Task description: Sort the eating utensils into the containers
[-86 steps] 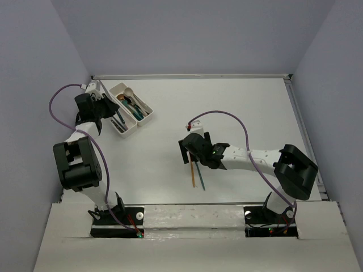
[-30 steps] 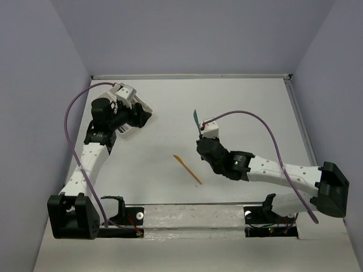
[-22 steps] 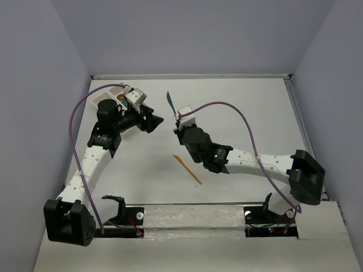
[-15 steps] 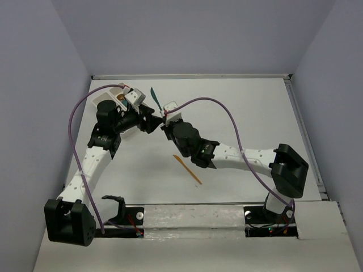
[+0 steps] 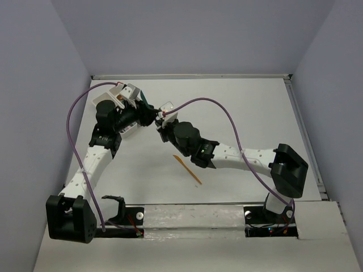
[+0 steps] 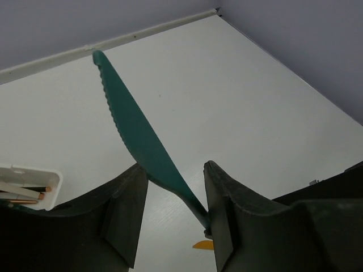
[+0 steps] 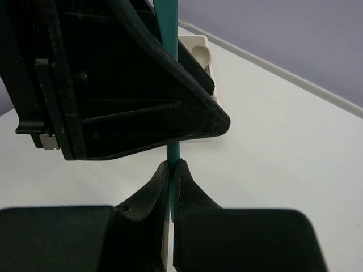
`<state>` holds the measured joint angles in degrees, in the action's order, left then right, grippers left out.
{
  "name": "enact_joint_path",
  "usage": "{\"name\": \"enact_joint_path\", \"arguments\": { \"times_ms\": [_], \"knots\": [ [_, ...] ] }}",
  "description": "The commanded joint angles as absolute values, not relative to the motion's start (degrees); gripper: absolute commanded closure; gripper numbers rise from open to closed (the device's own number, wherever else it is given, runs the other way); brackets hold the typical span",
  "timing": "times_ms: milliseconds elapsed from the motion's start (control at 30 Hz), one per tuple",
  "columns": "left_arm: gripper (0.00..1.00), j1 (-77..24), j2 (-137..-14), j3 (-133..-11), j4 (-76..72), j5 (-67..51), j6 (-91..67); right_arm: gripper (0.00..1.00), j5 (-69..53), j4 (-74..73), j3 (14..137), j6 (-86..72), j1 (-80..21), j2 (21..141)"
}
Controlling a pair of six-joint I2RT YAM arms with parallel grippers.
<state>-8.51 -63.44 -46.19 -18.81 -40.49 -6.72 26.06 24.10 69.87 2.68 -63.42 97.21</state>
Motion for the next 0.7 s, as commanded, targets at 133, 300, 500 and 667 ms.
{"name": "enact_joint_path", "arguments": {
  "times_ms": [133,300,500,667],
  "knots": [
    [1.00,-8.1,-63.5,-45.4,-22.8,-39.1,-9.4,1.00,24.6,28.7,71.6,1.6,-63.5,96.2],
    [1.00,-5.6,-64.1,-46.1,-21.7,-37.7,-10.0,0.83,27.2,23.9,72.2,1.0,-63.5,96.6],
    [1.00,10.1,-69.8,-46.4,-23.4,-37.9,-11.4,0.13,26.6,7.8,70.4,-7.4,-62.5,92.4],
    [1.00,16.6,-82.6,-50.2,-26.8,-36.7,-13.3,0.11,28.2,0.1,62.5,-14.7,-62.5,87.5]
  ]
}}
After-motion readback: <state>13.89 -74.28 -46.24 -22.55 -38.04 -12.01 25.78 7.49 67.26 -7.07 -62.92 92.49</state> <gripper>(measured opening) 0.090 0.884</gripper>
